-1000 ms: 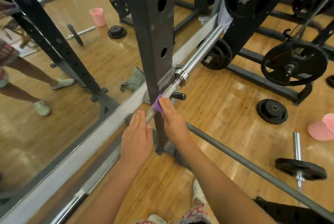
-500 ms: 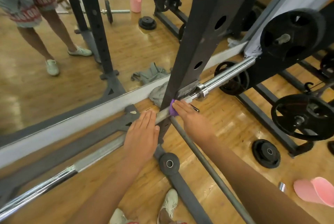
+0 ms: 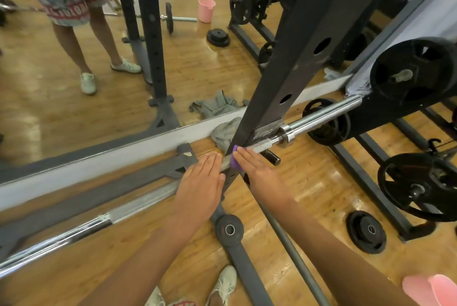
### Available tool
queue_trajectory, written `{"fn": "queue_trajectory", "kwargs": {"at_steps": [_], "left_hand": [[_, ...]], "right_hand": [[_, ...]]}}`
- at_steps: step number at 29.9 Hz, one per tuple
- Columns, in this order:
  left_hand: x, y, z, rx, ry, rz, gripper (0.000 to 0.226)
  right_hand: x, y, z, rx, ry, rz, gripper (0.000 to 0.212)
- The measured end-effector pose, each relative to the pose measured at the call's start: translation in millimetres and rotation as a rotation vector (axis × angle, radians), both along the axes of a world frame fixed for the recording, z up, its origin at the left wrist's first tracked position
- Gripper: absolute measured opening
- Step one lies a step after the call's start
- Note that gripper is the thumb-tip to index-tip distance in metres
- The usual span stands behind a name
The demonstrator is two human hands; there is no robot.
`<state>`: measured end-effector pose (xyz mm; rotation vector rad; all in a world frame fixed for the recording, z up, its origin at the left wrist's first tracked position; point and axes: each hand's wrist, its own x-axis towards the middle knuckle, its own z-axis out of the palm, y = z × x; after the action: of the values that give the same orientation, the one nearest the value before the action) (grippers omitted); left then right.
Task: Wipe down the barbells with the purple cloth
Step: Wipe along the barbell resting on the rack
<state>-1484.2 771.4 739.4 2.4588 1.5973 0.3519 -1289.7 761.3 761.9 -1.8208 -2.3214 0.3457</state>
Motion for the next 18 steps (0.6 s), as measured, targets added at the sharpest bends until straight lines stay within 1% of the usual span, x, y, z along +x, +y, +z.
{"fn": "queue_trajectory", "kwargs": {"at_steps": [1, 4, 7, 9, 11, 13, 15, 18], "left_hand": [[-0.9, -0.7, -2.0, 0.008, 0.003, 0.001, 0.057], [-4.2, -0.9, -5.4, -0.002, 0.004, -0.017, 0.058], [-2.9, 0.1, -6.0, 0.014, 0.001, -0.018, 0.057], [-1.8, -0.2, -6.8, 0.036, 0.011, -0.031, 0.057], [-2.9, 0.9, -7.1, 0.060, 0.022, -0.048, 0.057], [-4.8, 1.3, -7.0, 0.070, 0.038, -0.059, 0.057], [-5.4, 0.9, -7.2, 0.071, 0.055, -0.061, 0.057], [-5.5, 0.7, -6.7, 0.073, 0.050, -0.070, 0.058]], "right_hand": [[2.6, 2.8, 3.3, -0.011, -0.007, -0.008, 0.082], [15.2, 9.0, 11.0, -0.019, -0.002, -0.117, 0.069], [2.0, 8.2, 3.9, -0.021, -0.004, -0.157, 0.074], [-6.6, 5.9, -4.6, -0.012, 0.004, -0.102, 0.077], [-3.2, 7.0, 0.7, 0.014, -0.029, -0.070, 0.077], [10.0, 9.4, 8.5, -0.002, -0.071, -0.098, 0.074], [14.7, 11.8, 10.2, 0.000, -0.075, -0.153, 0.073], [-8.0, 5.4, 1.7, -0.024, -0.051, -0.155, 0.075]]}}
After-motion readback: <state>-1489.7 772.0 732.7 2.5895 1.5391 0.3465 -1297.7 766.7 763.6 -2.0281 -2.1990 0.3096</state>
